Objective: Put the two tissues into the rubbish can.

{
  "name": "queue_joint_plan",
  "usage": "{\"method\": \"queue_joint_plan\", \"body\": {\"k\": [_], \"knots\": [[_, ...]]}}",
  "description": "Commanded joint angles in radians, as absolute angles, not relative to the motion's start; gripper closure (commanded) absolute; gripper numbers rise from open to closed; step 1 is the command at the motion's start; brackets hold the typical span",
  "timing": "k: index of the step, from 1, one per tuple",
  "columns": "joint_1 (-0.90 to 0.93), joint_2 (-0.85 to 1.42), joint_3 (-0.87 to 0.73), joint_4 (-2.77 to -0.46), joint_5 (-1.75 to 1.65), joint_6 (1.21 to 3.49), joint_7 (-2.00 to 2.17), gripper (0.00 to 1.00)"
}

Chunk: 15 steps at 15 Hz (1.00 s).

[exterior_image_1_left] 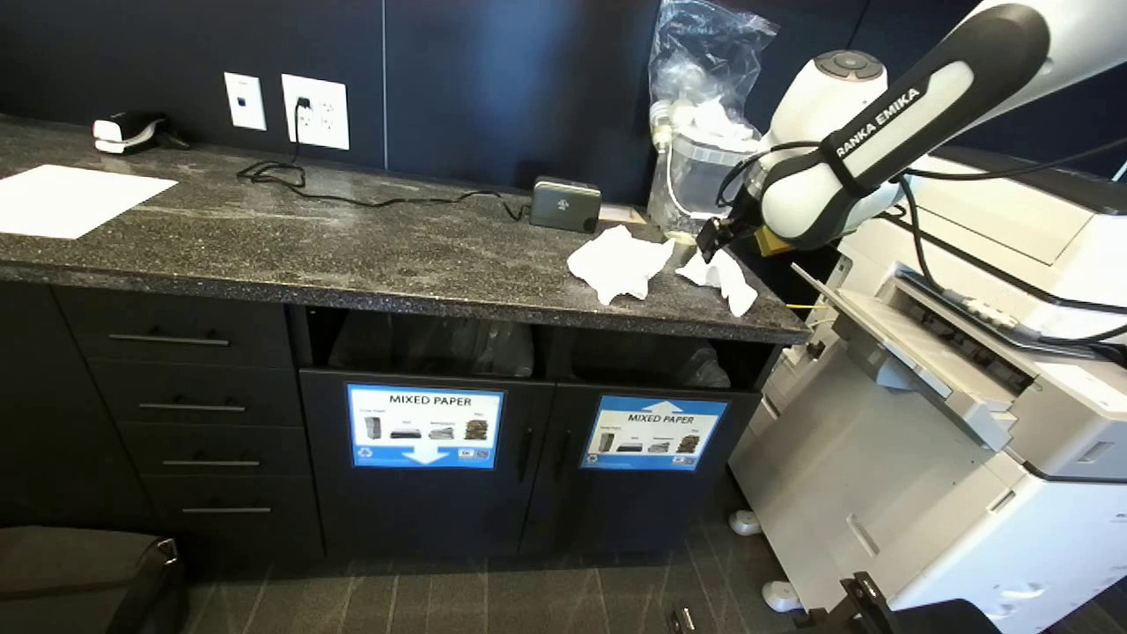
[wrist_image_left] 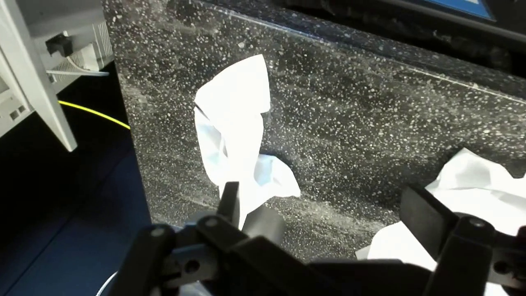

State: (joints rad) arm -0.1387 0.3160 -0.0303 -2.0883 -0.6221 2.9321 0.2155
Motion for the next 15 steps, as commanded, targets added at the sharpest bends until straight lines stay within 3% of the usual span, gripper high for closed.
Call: {"method": "queue_joint_plan", "body": {"k": [1, 15], "knots": [[-0.124, 0.429, -0.053, -1.945, -0.635, 2.939, 0.239, 0.0], [-0.077, 0.671, -0.157, -1.661, -0.541, 2.898, 0.137, 0.0]]}}
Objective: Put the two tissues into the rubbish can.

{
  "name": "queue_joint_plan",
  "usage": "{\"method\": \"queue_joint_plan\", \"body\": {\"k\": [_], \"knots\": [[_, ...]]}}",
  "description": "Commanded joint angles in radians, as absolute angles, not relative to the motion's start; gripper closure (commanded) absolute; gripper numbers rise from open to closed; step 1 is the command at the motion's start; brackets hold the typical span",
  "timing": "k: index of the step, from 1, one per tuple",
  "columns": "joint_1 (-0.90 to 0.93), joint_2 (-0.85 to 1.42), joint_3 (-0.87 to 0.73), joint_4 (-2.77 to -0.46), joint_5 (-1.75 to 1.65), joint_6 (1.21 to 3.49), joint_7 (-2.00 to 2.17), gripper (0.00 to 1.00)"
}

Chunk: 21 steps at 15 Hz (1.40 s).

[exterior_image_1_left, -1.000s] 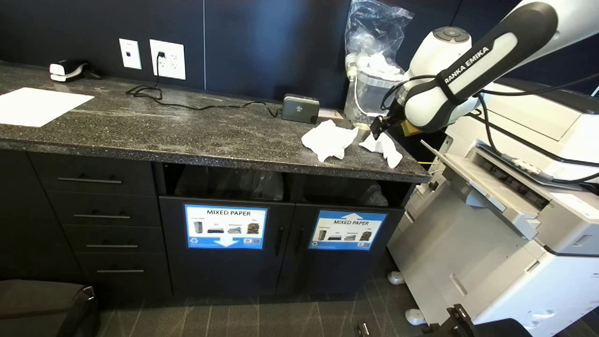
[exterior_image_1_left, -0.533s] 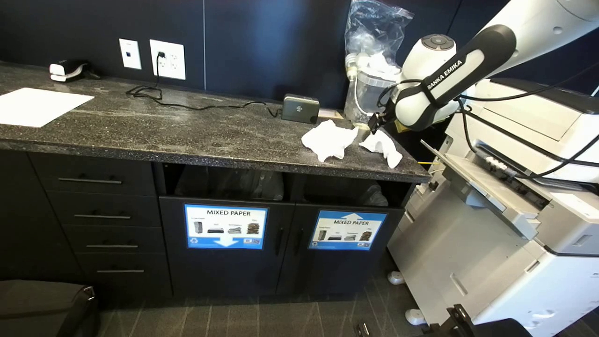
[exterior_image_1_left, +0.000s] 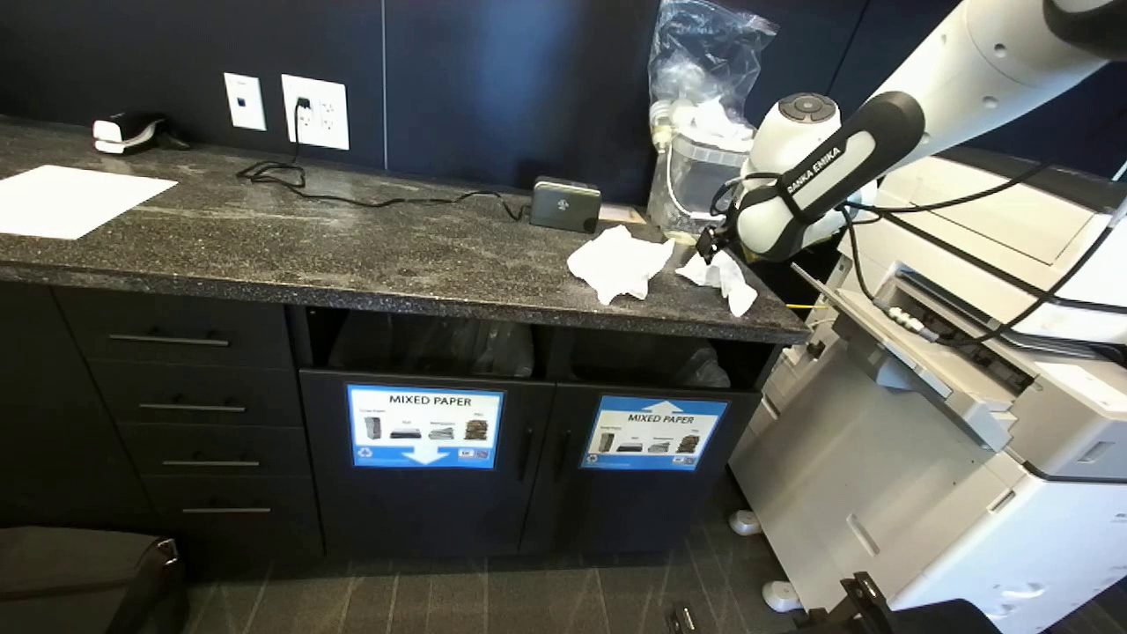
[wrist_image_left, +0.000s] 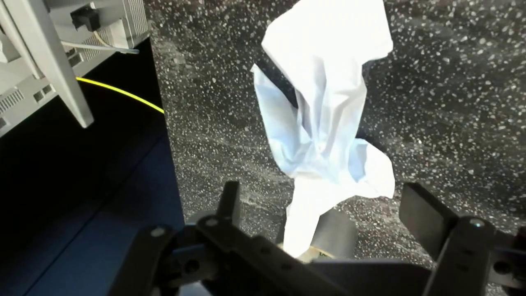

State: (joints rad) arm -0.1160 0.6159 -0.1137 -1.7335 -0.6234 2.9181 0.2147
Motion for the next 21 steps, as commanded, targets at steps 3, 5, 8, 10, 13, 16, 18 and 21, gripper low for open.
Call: {"method": "queue_joint_plan", "body": {"k": [3, 5, 8, 10, 13, 16, 18, 21], "knots": [[-0.061, 0.706, -0.179, -1.624, -0.475, 2.885, 0.075, 0.0], [-0.049, 0.728, -0.198, -1.598, -0.442, 2.877, 0.049, 0.0], [-0.044, 0.753, -0.213, -1.566, -0.41, 2.864, 0.025, 0.0], [-0.043, 0.766, -0.218, -1.55, -0.397, 2.854, 0.015, 0.0], [-0.057, 0.776, -0.2, -1.533, -0.368, 2.803, -0.01, 0.0], [-0.07, 0.785, -0.183, -1.515, -0.338, 2.765, -0.035, 0.25], [-0.074, 0.787, -0.176, -1.51, -0.322, 2.748, -0.048, 0.42], [-0.084, 0.788, -0.162, -1.5, -0.298, 2.721, -0.066, 0.65]]}}
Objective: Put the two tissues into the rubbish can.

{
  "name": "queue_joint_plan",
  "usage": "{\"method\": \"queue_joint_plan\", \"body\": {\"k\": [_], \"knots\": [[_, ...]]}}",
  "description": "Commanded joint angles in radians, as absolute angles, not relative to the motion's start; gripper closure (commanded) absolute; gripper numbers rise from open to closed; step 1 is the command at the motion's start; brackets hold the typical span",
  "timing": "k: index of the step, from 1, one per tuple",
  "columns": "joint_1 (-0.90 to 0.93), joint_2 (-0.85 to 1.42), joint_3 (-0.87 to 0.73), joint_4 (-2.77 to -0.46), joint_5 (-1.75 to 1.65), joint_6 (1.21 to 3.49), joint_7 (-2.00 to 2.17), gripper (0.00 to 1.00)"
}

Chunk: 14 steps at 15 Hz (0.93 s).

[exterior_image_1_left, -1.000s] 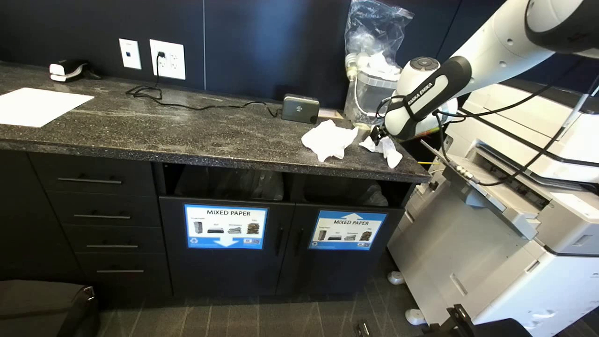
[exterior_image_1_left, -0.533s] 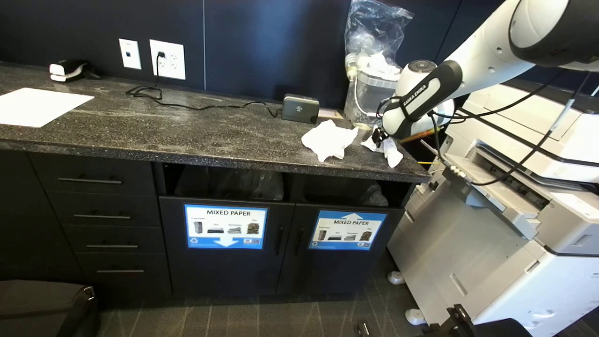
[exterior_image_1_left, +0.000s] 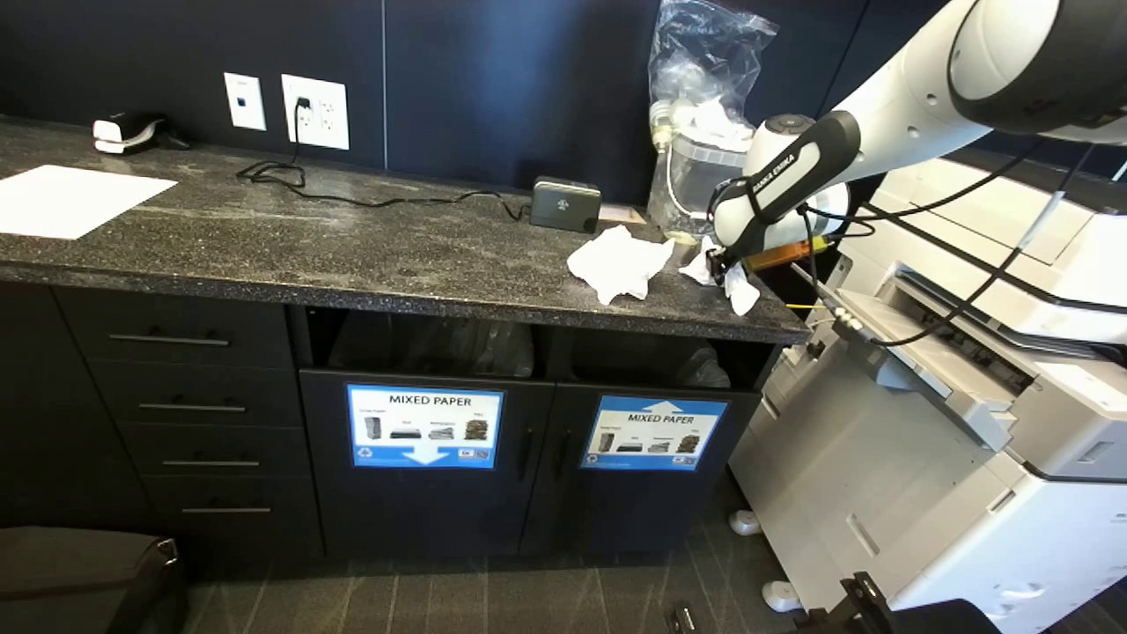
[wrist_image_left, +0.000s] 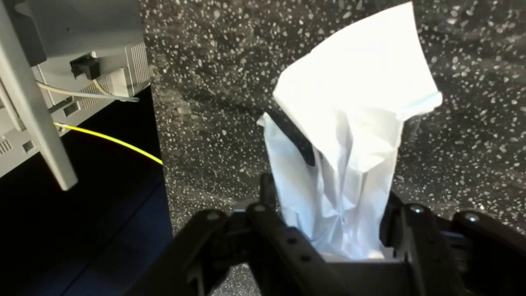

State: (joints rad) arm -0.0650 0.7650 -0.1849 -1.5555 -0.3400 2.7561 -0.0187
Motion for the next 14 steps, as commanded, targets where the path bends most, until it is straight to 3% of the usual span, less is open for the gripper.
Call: {"method": "queue_joint_plan", "body": {"k": [1, 3, 7, 10, 14], "knots": [[-0.086, 0.789, -0.16, -1.497, -0.291, 2.716, -0.07, 0.72], [-0.093, 0.788, -0.149, -1.495, -0.278, 2.701, -0.079, 0.87], [-0.107, 0.782, -0.129, -1.498, -0.249, 2.665, -0.102, 0.93], [-0.098, 0.775, -0.138, -1.502, -0.257, 2.604, -0.101, 0.86], [-0.086, 0.739, -0.155, -1.529, -0.276, 2.489, -0.101, 0.86]]}}
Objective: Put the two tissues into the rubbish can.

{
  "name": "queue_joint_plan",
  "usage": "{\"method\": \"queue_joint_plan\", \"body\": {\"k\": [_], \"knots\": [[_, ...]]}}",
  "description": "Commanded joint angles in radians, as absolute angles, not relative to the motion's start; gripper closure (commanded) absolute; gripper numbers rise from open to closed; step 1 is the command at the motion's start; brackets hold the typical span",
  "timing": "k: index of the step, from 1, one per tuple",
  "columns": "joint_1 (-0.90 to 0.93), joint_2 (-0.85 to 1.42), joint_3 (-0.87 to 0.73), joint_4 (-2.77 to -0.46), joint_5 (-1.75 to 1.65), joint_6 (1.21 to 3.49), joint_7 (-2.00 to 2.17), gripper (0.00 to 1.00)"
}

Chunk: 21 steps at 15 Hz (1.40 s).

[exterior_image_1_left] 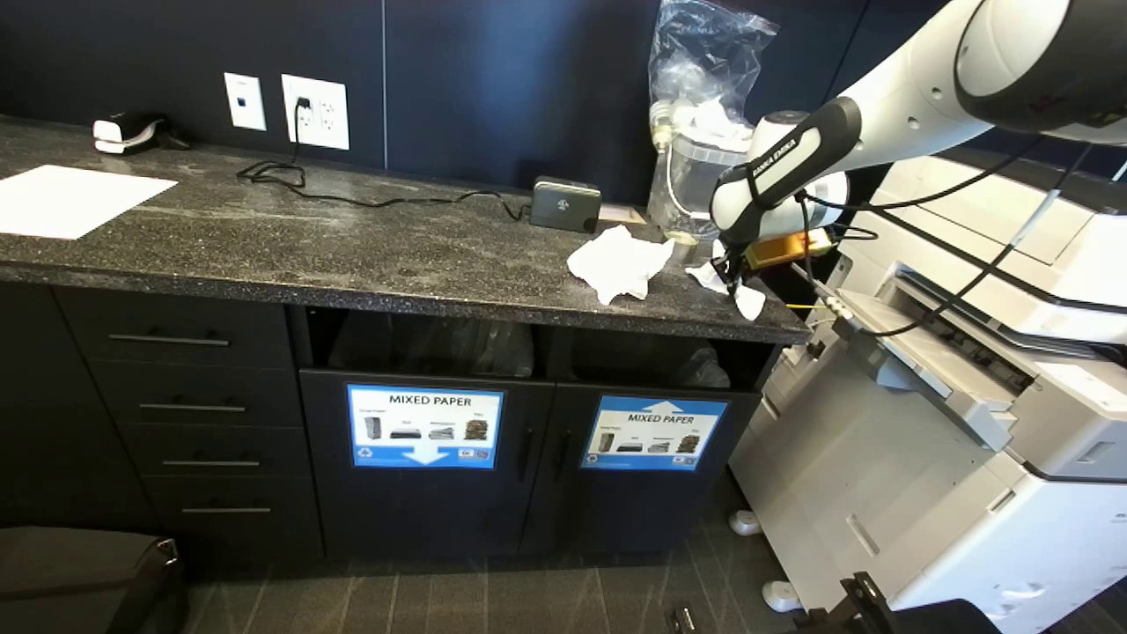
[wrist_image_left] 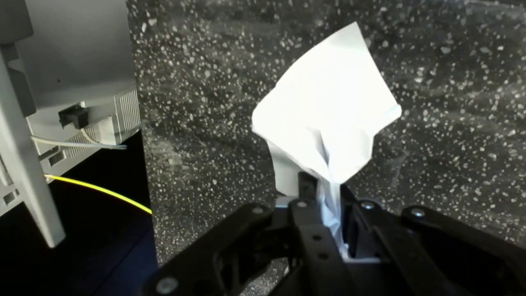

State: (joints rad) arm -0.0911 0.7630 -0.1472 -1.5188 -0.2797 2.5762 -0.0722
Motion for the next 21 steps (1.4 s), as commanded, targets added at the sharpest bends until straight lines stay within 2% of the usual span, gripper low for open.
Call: {"method": "queue_joint_plan", "body": {"k": [1, 11, 21], "knots": [[-0.094, 0.717, -0.144, -1.55, -0.27, 2.468, -0.116, 0.87], [-0.192, 0.435, -0.063, -1.847, -0.106, 2.333, -0.234, 0.87], [-0.225, 0.024, -0.088, -2.353, 0.078, 2.385, -0.352, 0.87]]}}
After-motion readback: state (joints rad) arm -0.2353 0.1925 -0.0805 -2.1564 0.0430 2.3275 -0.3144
